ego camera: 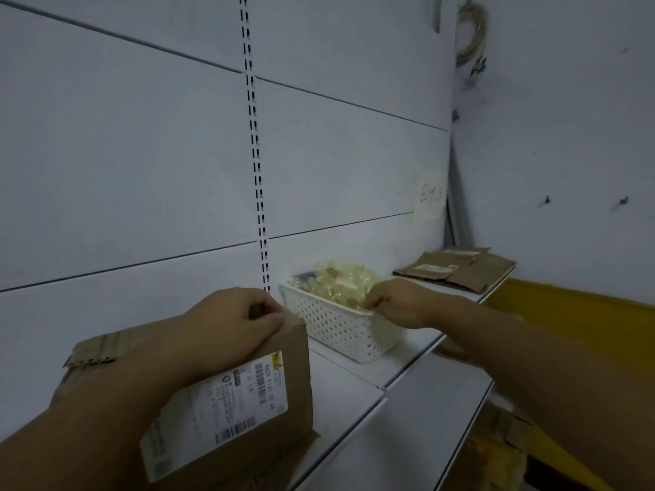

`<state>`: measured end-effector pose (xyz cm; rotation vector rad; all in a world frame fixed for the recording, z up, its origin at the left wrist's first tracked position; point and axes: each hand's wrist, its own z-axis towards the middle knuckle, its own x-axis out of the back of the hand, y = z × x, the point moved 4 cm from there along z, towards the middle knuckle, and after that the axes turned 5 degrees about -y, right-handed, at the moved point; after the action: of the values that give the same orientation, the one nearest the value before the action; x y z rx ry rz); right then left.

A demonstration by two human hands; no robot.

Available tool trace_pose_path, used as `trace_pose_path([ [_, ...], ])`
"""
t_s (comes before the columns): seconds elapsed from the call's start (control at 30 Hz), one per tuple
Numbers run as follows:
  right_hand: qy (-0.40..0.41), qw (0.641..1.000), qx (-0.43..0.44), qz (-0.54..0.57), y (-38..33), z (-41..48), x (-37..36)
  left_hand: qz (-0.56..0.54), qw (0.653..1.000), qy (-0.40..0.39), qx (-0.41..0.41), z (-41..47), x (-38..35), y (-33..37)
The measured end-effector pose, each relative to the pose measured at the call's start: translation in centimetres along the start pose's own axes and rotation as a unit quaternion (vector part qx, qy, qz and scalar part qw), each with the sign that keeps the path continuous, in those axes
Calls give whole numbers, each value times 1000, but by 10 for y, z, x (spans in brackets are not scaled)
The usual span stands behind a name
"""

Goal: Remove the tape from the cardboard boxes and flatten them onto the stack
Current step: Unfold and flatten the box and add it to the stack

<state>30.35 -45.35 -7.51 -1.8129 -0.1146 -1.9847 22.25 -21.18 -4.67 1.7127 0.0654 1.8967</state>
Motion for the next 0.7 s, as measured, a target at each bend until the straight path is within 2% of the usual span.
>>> trace_pose_path([
  [0.1, 148, 988, 6, 51, -1, -5, 16, -71, 997, 39, 8, -1, 8, 0],
  [0.17, 182, 976, 10, 121, 1, -7, 16, -138, 987, 83, 23, -7, 20, -4],
  [0.23, 191, 971, -3, 144, 4, -5, 10, -84, 992, 96, 19, -16, 35, -13],
  [0.3, 258, 965, -31, 45, 8, -8, 10, 9, 998, 65, 18, -26, 47, -27],
  [0.37, 311, 948, -29, -60, 4, -12, 13, 36, 998, 35, 40, -36, 55, -45],
  [0.47, 266, 960, -48, -78, -7, -9, 12, 6, 995, -14, 102, -47, 61, -70],
  [0.53, 254, 965, -41, -57, -22, -9, 14, -8, 986, -92, 136, -54, 63, -82],
  [0.6, 251, 966, -20, -52, -45, -9, 17, 35, 973, -170, 154, -62, 64, -87],
  [0.63, 244, 969, -2, -46, -59, -9, 18, 55, 970, -178, 157, -62, 64, -88],
  [0.7, 243, 966, 86, -28, -97, -12, 19, 94, 974, -131, 157, -60, 67, -86],
])
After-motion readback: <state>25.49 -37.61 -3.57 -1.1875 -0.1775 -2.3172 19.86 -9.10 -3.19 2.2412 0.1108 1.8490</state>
